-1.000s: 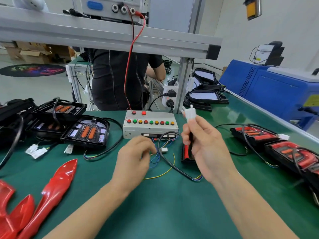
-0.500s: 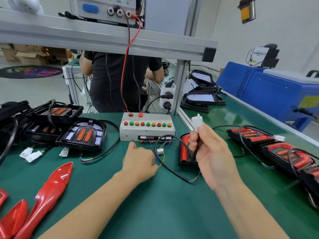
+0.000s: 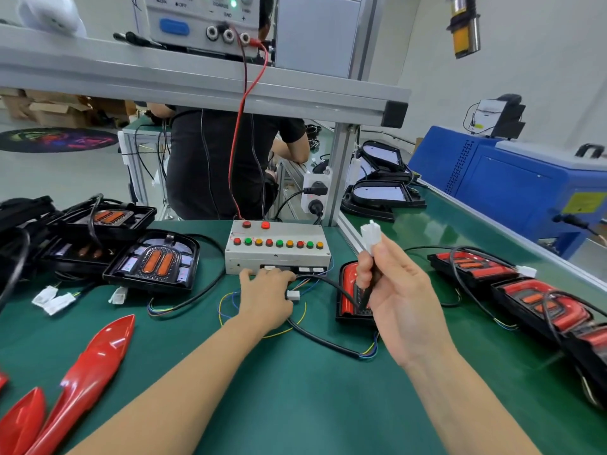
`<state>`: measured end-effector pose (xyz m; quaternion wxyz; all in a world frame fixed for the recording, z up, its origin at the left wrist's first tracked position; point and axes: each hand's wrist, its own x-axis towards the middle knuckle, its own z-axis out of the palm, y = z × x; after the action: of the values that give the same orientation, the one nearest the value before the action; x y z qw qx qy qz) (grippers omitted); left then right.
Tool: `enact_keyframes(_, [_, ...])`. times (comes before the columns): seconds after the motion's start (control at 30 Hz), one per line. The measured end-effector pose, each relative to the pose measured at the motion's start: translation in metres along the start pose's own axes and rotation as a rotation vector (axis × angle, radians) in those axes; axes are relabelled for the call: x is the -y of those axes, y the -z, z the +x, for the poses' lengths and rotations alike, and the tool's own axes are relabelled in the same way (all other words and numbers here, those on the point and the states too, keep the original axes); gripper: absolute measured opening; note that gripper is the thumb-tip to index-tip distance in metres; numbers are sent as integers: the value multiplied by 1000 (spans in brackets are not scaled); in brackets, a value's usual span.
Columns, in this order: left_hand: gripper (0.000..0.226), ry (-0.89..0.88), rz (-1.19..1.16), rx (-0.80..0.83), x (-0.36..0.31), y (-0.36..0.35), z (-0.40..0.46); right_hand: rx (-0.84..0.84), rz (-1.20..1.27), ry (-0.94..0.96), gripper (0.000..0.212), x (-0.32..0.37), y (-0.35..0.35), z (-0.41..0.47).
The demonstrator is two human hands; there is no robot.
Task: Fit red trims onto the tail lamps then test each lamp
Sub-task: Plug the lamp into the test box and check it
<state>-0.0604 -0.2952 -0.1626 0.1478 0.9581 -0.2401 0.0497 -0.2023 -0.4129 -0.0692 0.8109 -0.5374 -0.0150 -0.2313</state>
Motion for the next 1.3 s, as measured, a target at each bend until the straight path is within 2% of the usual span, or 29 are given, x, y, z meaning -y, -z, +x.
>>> enact_keyframes(0.03, [39,38,-153,-15,0,-2,1,-4,5,4,34,1,0,0])
enact_keyframes(0.1, [30,200,-614,-8,2,1,2,-28,16,11,33,4,2,1])
enact_keyframes(0.13, [33,259,-765,-2,6,1,3,-45,32,13,31,5,3,2])
enact_keyframes(0.17, [37,258,-785,8,9,2,3,-62,50,11,27,6,5,2])
enact_keyframes(0.23, [41,182,-670,58,14,0,2,-80,58,6,23,7,7,3])
enact_keyframes(0.33, [35,80,-467,95,15,0,1,-55,18,22,27,4,5,4])
enact_keyframes(0.47, [24,12,-340,5,15,-2,1,-35,-15,49,27,4,6,4])
enact_keyframes(0.7, [4,-16,-409,-233,34,21,-9,-31,-137,60,27,-13,11,7])
enact_keyframes(0.83, [16,-9,-502,-398,53,51,-15,2,-233,45,26,-30,6,7])
enact_keyframes(0.9, [21,-47,-617,-425,58,65,-19,40,-296,42,25,-37,-1,8])
enact_keyframes(1.07, [27,-149,-946,-226,48,76,-34,138,-499,-70,33,-55,-25,12])
enact_keyframes(1.2, [26,-127,-1161,-32,50,76,-36,108,-561,-133,16,-65,-30,15])
enact_keyframes(1.3, [30,-81,-1268,18,56,75,-37,85,-622,-137,10,-68,-27,16])
